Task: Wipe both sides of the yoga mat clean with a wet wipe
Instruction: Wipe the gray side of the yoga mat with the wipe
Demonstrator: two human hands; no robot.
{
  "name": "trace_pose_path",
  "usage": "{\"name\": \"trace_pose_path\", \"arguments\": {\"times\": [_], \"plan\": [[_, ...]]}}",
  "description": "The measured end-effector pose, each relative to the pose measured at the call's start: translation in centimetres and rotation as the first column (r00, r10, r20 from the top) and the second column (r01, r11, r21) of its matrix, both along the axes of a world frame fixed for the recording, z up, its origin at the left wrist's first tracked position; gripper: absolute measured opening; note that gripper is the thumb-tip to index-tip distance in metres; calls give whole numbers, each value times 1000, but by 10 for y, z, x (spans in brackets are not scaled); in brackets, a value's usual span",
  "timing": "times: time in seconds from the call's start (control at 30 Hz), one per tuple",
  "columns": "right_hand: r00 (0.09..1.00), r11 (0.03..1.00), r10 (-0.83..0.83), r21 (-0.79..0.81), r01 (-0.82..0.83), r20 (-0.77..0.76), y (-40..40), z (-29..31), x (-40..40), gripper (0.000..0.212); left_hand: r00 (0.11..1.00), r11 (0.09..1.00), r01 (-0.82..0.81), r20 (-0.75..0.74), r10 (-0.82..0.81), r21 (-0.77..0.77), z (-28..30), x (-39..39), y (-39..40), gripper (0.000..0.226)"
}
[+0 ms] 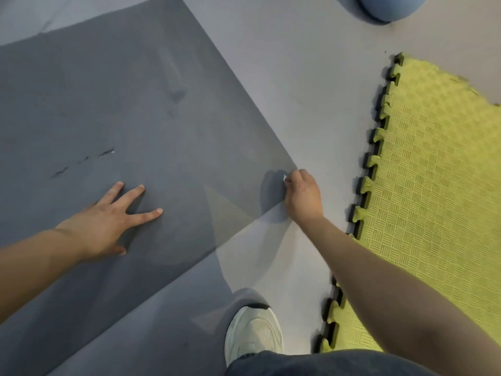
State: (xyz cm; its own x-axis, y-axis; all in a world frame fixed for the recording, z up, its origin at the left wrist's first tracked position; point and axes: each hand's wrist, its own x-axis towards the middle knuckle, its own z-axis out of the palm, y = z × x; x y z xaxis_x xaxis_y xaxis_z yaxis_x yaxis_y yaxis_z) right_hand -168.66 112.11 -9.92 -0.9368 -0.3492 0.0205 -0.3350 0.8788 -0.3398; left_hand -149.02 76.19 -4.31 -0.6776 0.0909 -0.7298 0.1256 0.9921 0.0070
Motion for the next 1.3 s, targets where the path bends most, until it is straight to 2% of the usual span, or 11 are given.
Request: {"name": "trace_pose_path", "arguments": {"times": [0.13, 0.27, 0.33, 0.4, 0.5, 0.63, 0.77, 0.87, 0.97, 1.13, 1.3], "plan": [[972, 967, 227, -136, -217, 64, -55, -11, 69, 10, 1000, 1000, -8, -17, 8, 3, 0, -1, -1, 102], [662, 679, 734, -185, -711, 152, -105, 0, 140, 14, 999, 1000, -6, -40, 6, 1, -1, 0, -2, 102], [616, 623, 782, -163, -765, 97, -97, -3, 115, 8, 999, 1000, -7, -40, 8, 5, -2, 1, -4, 102], [765, 759, 643, -141, -635, 15, -72, -5, 64, 11, 999, 1000, -16, -40, 17, 8, -2, 1, -6, 98], [991, 990, 133, -32, -134, -27, -29, -2, -14, 7, 997, 998, -41, -60, 43, 42, -4, 4, -10, 92], [988, 986, -156, -63, 155, -14, -52, -4, -6, 6, 990, 990, -105, -83, 113, 92, -7, 5, -16, 100], [969, 965, 229, -150, -214, 91, -126, -11, 88, 24, 987, 990, -118, -101, 126, 78, -6, 2, -15, 105], [685, 705, 709, -181, -686, 164, -165, -2, 163, 14, 984, 992, -128, -124, 130, 19, 0, -1, -12, 107], [519, 525, 851, -187, -830, 83, -167, -2, 159, 27, 984, 985, -162, -90, 156, -63, 3, -3, -11, 118], [919, 919, 391, -39, -392, -49, -113, -14, 19, 15, 969, 968, -244, -43, 242, -64, 3, -3, -20, 127], [998, 998, 23, -50, -26, -65, -111, -6, -11, 7, 957, 957, -284, -74, 279, -64, 5, -3, -32, 138]]}}
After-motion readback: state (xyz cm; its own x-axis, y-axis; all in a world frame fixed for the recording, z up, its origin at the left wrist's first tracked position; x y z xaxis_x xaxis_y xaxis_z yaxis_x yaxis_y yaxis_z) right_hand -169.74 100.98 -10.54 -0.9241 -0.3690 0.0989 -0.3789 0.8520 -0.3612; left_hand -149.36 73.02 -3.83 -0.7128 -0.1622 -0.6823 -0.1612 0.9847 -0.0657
